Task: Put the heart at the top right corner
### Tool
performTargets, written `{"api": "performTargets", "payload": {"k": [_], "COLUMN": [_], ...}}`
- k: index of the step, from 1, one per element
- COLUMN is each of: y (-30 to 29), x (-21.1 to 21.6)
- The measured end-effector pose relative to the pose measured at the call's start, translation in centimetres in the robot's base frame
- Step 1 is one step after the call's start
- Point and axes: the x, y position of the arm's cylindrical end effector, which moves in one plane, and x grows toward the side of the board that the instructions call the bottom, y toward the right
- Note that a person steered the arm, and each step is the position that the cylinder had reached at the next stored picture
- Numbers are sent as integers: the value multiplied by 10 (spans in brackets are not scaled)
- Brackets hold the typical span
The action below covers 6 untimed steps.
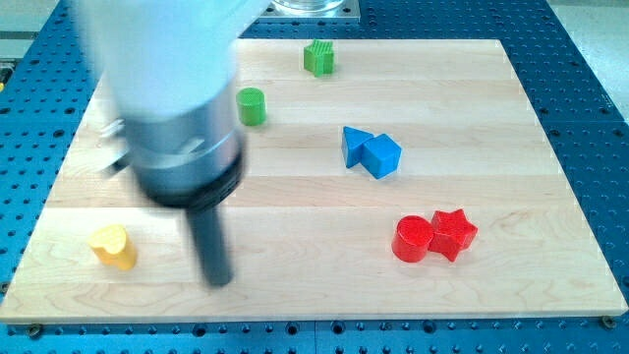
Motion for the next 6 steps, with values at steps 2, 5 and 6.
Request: {"api": "performTargets", "payload": {"k": [2, 5, 6], "y": [-85, 64, 81], "x": [-35, -170, -197]}}
